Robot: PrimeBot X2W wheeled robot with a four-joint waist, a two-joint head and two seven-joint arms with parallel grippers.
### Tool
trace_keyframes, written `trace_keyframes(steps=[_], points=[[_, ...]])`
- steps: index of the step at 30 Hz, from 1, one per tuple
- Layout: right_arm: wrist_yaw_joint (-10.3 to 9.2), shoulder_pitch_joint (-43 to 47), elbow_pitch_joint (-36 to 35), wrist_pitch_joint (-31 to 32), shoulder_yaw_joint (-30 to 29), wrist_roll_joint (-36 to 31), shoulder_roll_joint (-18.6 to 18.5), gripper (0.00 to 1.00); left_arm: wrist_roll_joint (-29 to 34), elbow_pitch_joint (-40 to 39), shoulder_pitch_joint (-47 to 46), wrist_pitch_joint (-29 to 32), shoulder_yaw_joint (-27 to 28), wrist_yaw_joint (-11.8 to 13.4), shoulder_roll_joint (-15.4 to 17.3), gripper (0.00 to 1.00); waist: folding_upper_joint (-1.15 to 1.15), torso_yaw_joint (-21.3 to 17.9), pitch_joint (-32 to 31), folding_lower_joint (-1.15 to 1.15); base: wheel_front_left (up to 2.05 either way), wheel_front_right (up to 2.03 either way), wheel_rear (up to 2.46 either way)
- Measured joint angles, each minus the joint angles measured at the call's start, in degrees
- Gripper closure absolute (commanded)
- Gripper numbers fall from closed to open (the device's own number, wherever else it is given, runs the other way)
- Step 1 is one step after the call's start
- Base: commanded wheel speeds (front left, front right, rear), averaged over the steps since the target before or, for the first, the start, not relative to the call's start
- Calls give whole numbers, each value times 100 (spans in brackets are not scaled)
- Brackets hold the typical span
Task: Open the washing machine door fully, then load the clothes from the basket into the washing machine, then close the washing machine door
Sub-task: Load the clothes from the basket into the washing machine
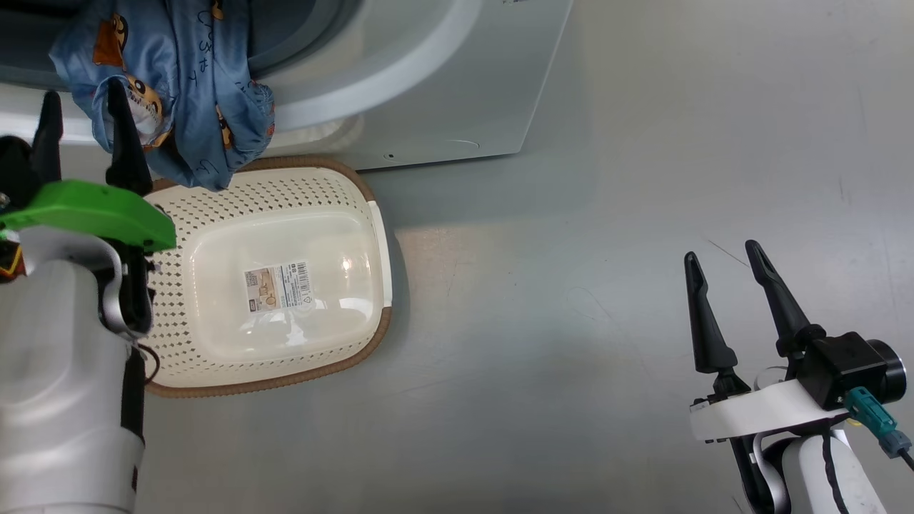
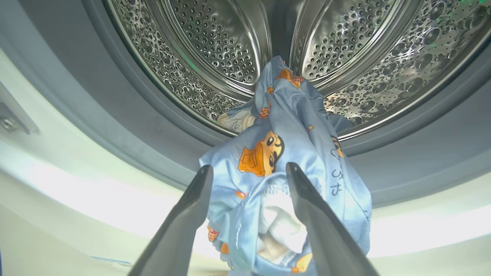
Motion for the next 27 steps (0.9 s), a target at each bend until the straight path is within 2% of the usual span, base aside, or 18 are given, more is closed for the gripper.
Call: trace_keyframes(steps=[10,27], points=[[0,-42,-59,0,-196,-8,-86,0,-21,-726,1119,-32,3,5,-361,0,0,129,83,0,0,0,0],[1,-80,-60,0,-256,-63,-127,0,48,-2014,2345,-48,-9,54,-408,0,0,314,165,0,0,0,0]])
